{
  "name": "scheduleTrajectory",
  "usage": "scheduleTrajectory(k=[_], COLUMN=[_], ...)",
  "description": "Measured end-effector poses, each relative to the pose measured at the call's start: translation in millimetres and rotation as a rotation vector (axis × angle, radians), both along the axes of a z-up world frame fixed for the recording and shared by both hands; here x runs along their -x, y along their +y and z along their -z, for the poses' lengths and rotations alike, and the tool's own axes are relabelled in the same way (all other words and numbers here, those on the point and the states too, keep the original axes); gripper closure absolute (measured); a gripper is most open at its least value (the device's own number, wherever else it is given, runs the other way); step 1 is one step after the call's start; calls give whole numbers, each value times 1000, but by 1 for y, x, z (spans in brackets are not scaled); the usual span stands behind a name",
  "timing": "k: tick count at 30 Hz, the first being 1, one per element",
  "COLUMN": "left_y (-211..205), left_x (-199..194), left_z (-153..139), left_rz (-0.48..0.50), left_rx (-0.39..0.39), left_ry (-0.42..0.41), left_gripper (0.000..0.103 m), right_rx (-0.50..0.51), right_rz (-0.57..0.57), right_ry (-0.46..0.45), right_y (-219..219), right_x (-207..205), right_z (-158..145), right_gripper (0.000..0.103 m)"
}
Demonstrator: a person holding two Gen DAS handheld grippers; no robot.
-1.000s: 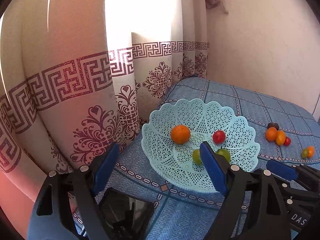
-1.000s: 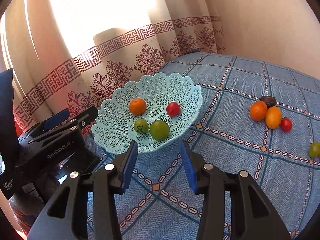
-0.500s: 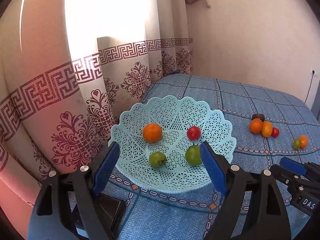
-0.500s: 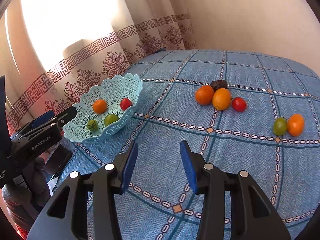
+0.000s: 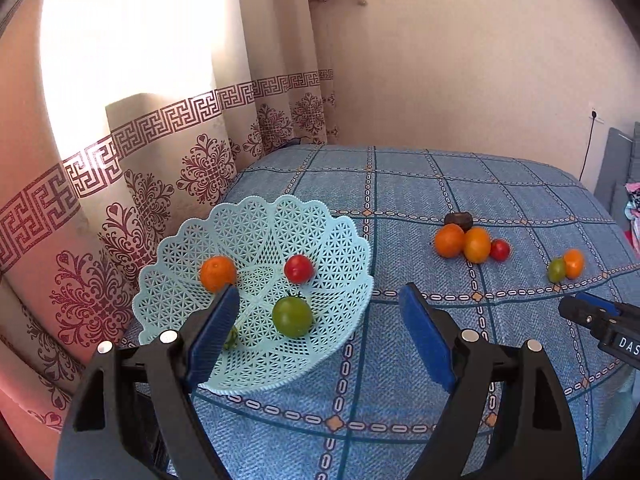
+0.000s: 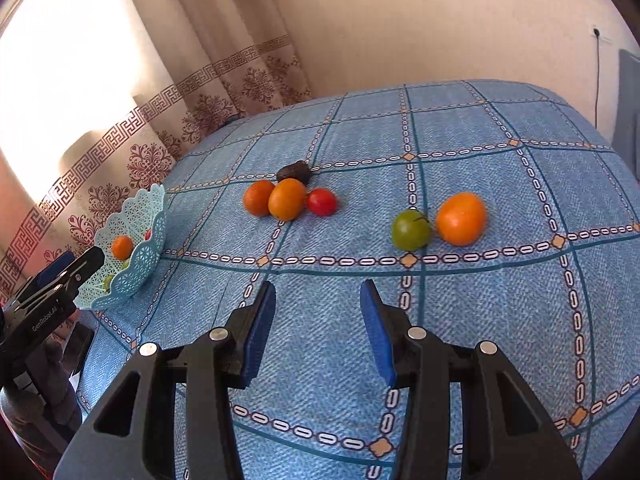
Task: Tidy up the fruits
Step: 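Grasp the green tomato beside the orange with the right gripper while the left gripper approaches the orange tomato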
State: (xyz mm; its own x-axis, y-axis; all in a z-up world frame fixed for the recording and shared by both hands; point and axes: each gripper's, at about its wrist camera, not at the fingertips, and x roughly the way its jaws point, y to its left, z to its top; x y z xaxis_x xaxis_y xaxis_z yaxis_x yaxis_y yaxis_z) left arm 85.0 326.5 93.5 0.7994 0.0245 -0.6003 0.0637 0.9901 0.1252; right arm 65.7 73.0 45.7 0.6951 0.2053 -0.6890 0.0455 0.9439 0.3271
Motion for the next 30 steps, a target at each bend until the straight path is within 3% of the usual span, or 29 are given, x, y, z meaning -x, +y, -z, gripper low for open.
scheduleTrajectory(k=[5,10,20,26,30], left_y=[-27,-51,-65,-70,-79], left_x=[-2,-3,-15,-24,-29], left_z=[7,14,26,31,33], left_rz=[54,111,138,142,156], left_rx=[-2,-13,6,6,-8], left_ry=[22,42,97,116,120], left_gripper=[20,20,20,20,20], right_rx=[-30,2,39,107,186], right_rz=[54,64,65,50,55], right_ry=[32,47,100,89,86], right_y=[-22,-28,-42,-34,-25], right_x=[-8,-21,-54,-68,-73], right_z=[9,15,30,32,33], right_gripper=[58,58,59,60,69])
